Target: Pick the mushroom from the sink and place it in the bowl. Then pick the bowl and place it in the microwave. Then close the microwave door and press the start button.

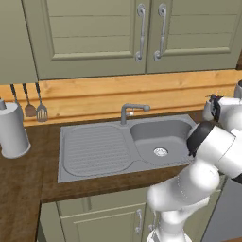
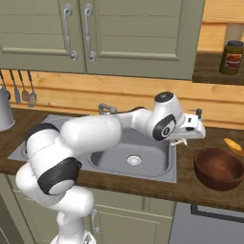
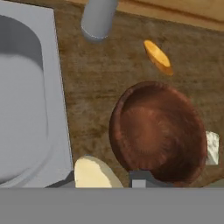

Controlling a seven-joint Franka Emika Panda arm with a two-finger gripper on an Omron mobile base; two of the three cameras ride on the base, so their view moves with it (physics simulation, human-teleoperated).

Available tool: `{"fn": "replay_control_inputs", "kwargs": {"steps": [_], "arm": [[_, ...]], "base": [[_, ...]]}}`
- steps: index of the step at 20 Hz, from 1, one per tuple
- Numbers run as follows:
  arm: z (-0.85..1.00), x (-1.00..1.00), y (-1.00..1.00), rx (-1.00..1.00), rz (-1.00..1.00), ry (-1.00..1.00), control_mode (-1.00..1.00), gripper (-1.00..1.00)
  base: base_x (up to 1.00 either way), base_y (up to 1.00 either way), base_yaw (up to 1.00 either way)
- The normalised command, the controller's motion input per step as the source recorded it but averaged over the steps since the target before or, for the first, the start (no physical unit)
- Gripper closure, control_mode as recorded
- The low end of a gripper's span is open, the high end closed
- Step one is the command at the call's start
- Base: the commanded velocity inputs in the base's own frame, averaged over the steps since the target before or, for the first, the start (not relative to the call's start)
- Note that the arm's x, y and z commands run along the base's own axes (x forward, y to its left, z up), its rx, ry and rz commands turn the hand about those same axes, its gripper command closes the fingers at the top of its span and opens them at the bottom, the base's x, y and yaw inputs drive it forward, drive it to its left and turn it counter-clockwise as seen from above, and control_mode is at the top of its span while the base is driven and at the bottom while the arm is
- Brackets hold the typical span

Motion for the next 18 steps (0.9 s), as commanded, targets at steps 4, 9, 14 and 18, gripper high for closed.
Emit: {"fn": "replay_control_inputs", "kwargs": {"steps": [4, 9, 14, 18], "arm": [[0.04, -0.14, -0.67, 0.06, -0.18, 0.0, -1.0, 1.0], [0.0, 0.0, -0.7, 0.04, -0.1, 0.01, -1.0, 1.0], [-0.14, -0.17, -0.5, 0.19, -0.1, 0.0, -1.0, 1.0], [-0.26, -0.05, -0.29, 0.21, -0.07, 0.0, -1.0, 1.0]], "base": [[0.0, 0.0, 0.0], [0.0, 0.0, 0.0], [0.0, 0.0, 0.0], [0.0, 0.0, 0.0]]}}
